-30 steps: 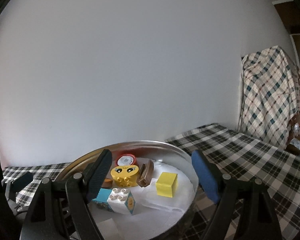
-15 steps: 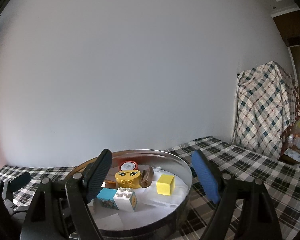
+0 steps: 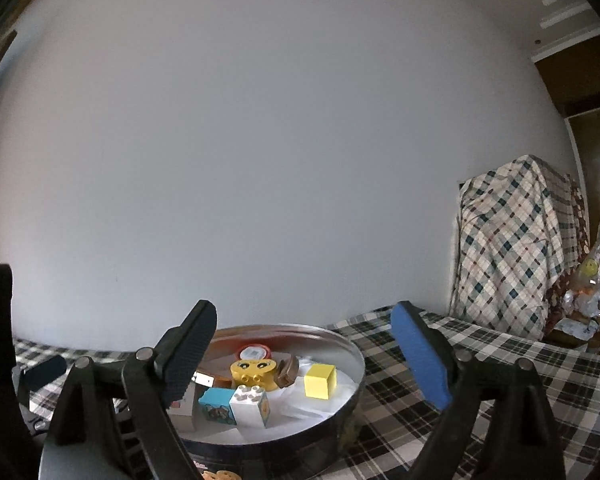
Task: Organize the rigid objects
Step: 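Withdraw both tools up and away from the tin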
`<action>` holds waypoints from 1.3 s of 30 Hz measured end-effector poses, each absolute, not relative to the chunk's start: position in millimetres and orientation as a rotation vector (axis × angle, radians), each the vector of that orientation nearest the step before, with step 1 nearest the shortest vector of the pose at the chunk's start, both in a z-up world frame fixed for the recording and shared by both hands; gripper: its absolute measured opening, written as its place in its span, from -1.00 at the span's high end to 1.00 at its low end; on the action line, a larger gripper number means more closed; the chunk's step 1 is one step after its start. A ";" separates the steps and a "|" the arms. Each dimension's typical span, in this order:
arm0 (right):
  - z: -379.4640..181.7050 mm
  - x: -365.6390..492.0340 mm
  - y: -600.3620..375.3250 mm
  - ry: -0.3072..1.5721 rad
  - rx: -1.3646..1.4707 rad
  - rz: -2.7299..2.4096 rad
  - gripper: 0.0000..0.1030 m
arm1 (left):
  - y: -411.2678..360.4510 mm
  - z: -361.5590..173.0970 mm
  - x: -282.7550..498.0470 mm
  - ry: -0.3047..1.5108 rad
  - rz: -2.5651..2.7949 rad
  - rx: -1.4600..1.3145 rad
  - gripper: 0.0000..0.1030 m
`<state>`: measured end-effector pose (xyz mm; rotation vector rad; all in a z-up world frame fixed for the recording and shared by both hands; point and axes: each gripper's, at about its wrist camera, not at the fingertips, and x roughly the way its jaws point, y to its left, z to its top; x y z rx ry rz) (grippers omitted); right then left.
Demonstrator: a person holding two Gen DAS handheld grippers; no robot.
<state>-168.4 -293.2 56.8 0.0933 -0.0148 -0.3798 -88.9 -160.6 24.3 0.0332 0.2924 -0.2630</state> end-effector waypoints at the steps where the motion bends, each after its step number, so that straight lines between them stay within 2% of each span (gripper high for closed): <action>1: 57.2 -171.1 -293.0 -0.024 0.096 -0.382 -0.80 | -160.1 24.5 -89.6 0.288 -0.260 0.032 -0.99; 15: 57.0 -201.9 -316.9 -0.096 0.206 -0.405 -0.90 | -155.9 25.2 -96.5 0.288 -0.265 0.026 -1.00; 39: 61.5 -208.3 -291.8 -0.142 0.088 -0.401 -0.91 | -151.7 27.4 -103.3 0.256 -0.217 0.023 -1.00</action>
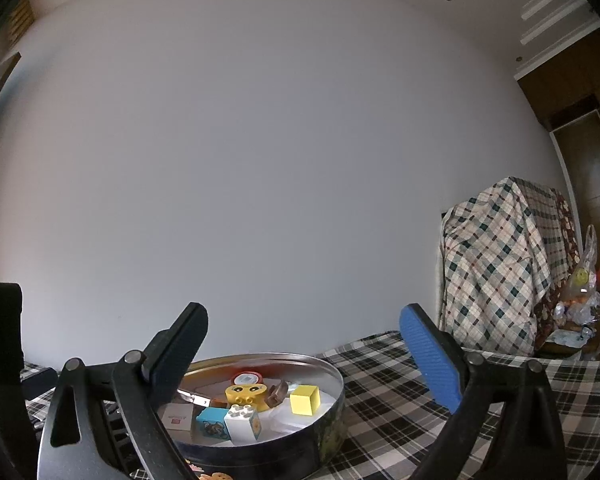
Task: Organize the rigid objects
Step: 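Withdraw both tools up and away from the tin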
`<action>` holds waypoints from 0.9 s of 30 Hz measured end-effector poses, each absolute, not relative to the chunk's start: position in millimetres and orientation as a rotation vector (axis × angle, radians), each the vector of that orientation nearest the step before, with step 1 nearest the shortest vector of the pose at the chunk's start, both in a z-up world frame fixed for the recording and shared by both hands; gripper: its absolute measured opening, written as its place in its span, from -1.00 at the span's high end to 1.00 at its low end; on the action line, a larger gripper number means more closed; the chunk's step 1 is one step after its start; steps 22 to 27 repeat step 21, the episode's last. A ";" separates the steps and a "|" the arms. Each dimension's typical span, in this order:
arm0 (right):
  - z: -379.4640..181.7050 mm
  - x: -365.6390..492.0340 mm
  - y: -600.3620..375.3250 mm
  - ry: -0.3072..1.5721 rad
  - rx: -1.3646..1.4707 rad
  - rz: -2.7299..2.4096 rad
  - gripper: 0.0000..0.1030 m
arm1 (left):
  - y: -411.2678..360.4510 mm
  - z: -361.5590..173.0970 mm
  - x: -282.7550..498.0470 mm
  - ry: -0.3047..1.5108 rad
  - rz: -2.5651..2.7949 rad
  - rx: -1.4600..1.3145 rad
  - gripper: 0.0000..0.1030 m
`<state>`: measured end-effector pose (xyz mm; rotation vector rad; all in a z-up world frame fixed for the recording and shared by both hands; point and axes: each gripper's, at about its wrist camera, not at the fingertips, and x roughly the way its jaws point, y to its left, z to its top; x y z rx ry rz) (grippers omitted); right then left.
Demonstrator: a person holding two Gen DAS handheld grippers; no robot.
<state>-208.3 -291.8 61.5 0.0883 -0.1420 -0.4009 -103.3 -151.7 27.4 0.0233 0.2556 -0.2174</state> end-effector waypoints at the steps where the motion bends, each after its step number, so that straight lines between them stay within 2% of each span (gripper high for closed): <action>1: 61.6 -208.5 -291.4 -0.143 0.087 -0.401 -0.91 | -151.9 27.4 -103.3 0.256 -0.218 0.024 -0.99; 27: 63.7 -207.4 -295.1 -0.125 0.097 -0.416 -0.93 | -155.9 25.5 -101.8 0.284 -0.222 0.013 -1.00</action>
